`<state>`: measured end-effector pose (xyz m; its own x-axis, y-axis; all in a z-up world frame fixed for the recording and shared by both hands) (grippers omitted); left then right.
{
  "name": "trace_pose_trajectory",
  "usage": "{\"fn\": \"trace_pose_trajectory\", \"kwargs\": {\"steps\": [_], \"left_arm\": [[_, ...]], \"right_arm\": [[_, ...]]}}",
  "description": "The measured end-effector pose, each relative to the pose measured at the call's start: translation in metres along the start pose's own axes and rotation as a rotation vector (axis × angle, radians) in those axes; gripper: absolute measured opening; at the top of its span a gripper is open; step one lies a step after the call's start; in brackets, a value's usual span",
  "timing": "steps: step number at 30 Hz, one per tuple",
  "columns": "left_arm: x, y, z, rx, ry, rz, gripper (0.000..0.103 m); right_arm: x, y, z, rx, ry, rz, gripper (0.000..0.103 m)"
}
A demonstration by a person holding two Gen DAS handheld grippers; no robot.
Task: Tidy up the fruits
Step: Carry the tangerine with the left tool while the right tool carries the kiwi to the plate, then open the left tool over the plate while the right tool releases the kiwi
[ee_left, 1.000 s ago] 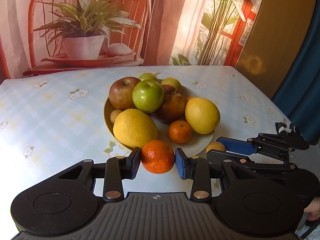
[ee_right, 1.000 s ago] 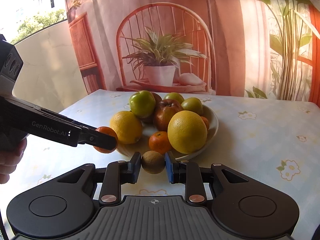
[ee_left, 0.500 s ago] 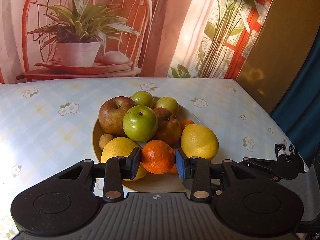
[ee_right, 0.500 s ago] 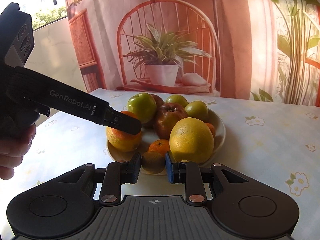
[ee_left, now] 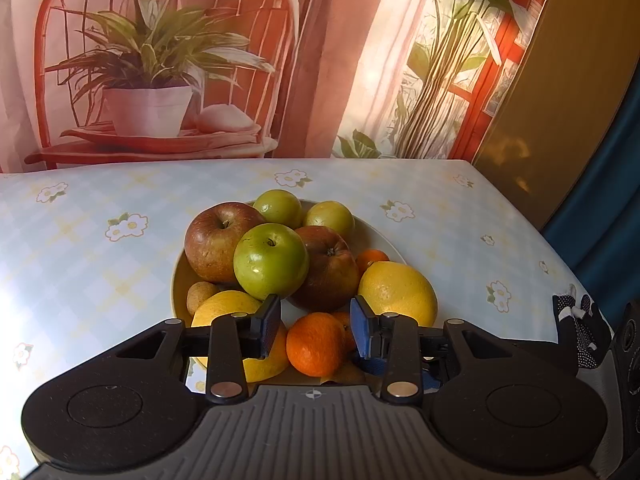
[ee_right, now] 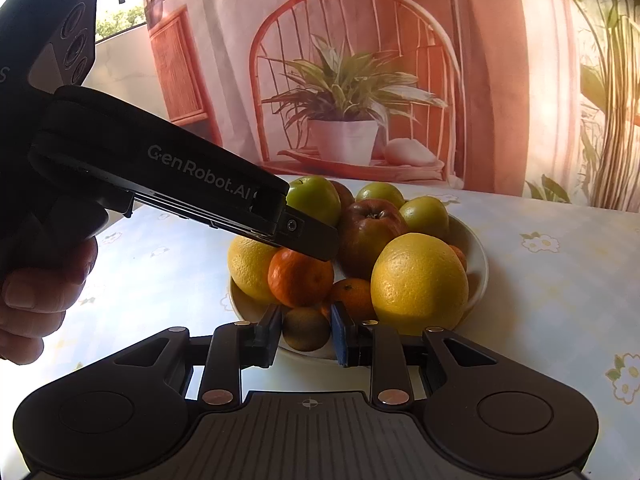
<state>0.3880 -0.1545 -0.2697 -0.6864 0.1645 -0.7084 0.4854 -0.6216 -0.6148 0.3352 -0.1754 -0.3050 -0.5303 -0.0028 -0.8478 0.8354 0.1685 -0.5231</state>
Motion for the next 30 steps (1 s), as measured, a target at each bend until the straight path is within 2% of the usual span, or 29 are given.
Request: {"fn": "trace_pose_trajectory", "kwargs": {"steps": [11,17,22,25,28,30], "left_arm": [[0.000,-0.011,0.003,-0.011,0.017,0.012,0.041],[0.004,-0.029,0.003,-0.040,0.028,0.032,0.041],[0.008,-0.049,0.002,-0.094,0.046,0.053,0.042],[0.011,-0.064,0.003,-0.116,0.052,0.074,0.050],[0.013,-0.079,0.007,-0.128,0.062,0.104,0.052],[0.014,-0.090,0.009,-0.131,0.053,0.125,0.057]], "right_arm": [[0.004,-0.008,0.001,0.021,0.008,-0.012,0.026],[0.006,-0.021,0.006,0.048,0.016,-0.010,0.026],[0.004,-0.036,0.010,0.078,0.028,0.004,0.026],[0.001,-0.046,0.013,0.098,0.043,0.014,0.027],[-0.002,-0.056,0.016,0.116,0.047,0.028,0.032],[-0.006,-0.065,0.018,0.134,0.054,0.040,0.033]]}}
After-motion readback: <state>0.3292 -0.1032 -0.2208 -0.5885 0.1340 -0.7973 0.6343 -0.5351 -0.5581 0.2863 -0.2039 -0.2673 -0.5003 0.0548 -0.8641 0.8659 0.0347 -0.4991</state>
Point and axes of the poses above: each gripper's, at about its wrist camera, not at the fingertips, and y roughly the way its jaws point, z to its right, x to its underside, the point moved 9 cm from there along y, roughly the way its jaws point, and after that the axes turned 14 degrees about x, right-handed, at the moved point
